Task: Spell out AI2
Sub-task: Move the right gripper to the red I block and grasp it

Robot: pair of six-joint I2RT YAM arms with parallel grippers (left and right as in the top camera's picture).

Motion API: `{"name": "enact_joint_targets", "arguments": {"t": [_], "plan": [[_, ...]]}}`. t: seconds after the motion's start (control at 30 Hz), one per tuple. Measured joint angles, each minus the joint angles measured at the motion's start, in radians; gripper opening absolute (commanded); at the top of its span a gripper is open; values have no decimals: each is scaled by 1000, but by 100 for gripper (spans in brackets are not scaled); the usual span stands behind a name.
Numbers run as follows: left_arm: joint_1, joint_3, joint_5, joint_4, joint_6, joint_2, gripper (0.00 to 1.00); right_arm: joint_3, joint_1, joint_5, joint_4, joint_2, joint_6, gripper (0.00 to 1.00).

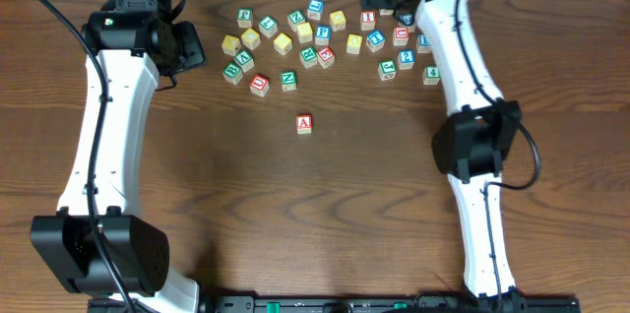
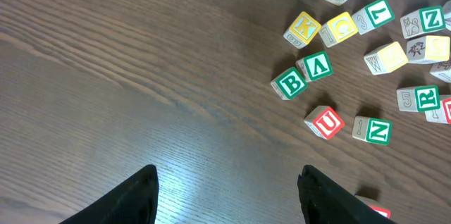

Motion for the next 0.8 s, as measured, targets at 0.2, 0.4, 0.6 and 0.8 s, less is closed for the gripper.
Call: {"name": "enact_joint_targets", "arguments": {"t": [0.2, 0.4, 0.6, 0.8], "plan": [[-3, 0, 0, -16, 0, 0, 63, 0, 27, 56, 87, 69, 6, 65], [-3, 0, 0, -31, 0, 0, 63, 0, 50, 130, 142, 104, 14, 65], [-3, 0, 0, -38, 0, 0, 63, 0, 55, 164, 171, 140, 19, 64], [-3, 0, 0, -40, 0, 0, 63, 0, 55, 178, 190, 156, 31, 64]]}}
